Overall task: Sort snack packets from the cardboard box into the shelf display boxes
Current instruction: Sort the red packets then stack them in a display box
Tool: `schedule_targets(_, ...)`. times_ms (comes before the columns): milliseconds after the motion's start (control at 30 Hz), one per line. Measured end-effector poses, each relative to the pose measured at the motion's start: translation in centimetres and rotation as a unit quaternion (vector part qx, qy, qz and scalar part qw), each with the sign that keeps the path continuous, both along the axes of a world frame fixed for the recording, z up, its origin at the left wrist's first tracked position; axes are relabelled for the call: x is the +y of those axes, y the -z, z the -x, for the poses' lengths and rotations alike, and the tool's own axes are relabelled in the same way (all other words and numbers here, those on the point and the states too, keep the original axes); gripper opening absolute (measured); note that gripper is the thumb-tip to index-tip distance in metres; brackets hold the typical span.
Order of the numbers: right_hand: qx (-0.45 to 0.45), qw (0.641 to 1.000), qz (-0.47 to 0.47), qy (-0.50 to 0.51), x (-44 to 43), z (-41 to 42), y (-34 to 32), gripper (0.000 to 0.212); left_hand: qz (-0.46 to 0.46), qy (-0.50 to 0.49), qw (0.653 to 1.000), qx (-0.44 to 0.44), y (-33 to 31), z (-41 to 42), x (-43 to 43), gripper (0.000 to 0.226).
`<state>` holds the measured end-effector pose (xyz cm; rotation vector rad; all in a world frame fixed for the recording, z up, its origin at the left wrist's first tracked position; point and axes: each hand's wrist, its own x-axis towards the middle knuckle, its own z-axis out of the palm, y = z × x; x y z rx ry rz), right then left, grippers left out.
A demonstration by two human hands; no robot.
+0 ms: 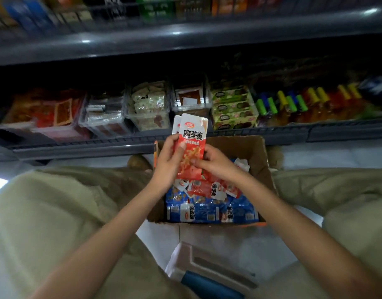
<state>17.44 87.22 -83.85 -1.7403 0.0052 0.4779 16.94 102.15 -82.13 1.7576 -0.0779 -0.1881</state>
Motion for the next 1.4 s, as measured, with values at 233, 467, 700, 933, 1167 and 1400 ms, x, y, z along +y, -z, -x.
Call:
schedule_targets(233, -0.078, 0.996, 0.017, 0.031, -3.5, -1.6, -7.4, 0.049, -0.02, 0.037, 0.989, -0.141, -4.9, -1.4, -3.4, 0.049)
schedule_targets(467, -0.125, 0.985, -0.073, 0.097, -6.7, -2.4, -15.3, 0.036, -0.076, 0.083, 0.963, -0.244, -11.2, -2.6, -7.3, 0.071)
schedule_targets(700, -0.192, 0.967, -0.149, 0.073, -9.8, -4.7, -20.4, 0.044, -0.164, 0.057, 0.908, -0.381, -16.7, -4.9, -10.5, 0.058)
schedule_targets(933, -0.346, 0.91, -0.163, 0.16, -11.2, -9.0, -24.4, 0.041, -0.174, 0.024, 0.853, -0.491, -20.7, -12.5, -12.7, 0.036)
schedule_targets(1167, -0.475, 0.824, -0.135, 0.278, -14.8, -16.0, -28.8, 0.036, -0.318, -0.083, 0.767, -0.551, -17.3, -21.1, -14.5, 0.046)
schedule_targets(1400, -0.436, 0.863, -0.128, 0.222, -16.9, -21.1, -29.3, 0.029, -0.417, -0.127, 0.651, -0.621, -14.2, -23.4, -16.6, 0.024)
